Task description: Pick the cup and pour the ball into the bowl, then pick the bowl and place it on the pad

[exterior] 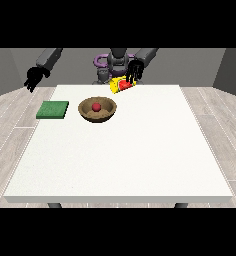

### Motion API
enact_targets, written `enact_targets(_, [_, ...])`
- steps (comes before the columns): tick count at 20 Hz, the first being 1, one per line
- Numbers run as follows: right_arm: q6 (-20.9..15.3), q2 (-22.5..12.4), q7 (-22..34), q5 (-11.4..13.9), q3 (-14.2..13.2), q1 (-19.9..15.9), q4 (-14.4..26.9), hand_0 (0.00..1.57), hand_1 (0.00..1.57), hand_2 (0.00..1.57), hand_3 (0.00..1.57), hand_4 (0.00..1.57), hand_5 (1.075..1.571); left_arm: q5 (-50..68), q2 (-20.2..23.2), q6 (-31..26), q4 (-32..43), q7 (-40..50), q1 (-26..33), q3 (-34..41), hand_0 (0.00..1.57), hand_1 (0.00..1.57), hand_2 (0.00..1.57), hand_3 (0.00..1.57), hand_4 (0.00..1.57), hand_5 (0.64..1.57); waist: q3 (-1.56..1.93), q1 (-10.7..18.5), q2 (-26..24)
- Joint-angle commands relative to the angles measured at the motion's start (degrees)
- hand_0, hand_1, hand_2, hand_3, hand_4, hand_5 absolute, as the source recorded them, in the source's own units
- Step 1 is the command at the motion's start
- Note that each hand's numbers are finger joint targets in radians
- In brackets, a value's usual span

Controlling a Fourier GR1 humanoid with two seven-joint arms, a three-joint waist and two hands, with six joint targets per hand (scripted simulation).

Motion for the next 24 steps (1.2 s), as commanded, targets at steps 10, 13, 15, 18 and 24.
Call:
enact_targets(10, [-11.2,11.2,2.9,0.5,3.8,-11.4,-9.2,0.00,0.00,0.00,0.00,0.48,1.570,42.6,-2.0,10.1,-20.7,-28.3,18.2,10.6,0.00,0.00,0.00,0.00,0.77,1.557,-0.24,1.4,13.9])
enact_targets(13, [-16.2,15.1,5.9,1.2,5.4,-13.5,-12.0,0.00,0.00,0.00,0.00,0.00,1.570,50.1,1.1,4.2,-20.2,-38.1,19.9,15.0,0.00,0.00,0.00,0.00,0.90,1.510,-0.05,1.7,13.6])
enact_targets(15, [-20.4,17.5,10.5,3.5,8.3,-13.3,-13.3,0.00,0.00,0.00,0.00,0.00,1.567,54.5,3.1,-1.5,-19.1,-40.3,21.5,17.7,0.00,0.00,0.00,0.00,0.93,1.479,0.05,1.5,8.8])
enact_targets(18, [-26.5,22.6,11.1,6.5,11.9,-14.8,-15.9,0.00,0.00,0.00,0.00,0.00,1.557,57.7,6.1,-5.7,-15.6,-43.2,19.7,23.5,0.00,0.00,0.00,0.00,0.95,1.465,0.22,-0.9,8.3])
enact_targets(24, [-25.3,21.7,7.5,6.5,11.9,-10.3,-12.4,0.00,0.00,0.00,0.00,0.00,1.563,57.2,7.8,-10.6,-18.6,-46.2,25.7,25.0,0.00,0.00,0.00,0.00,0.94,1.457,0.36,0.2,6.7])
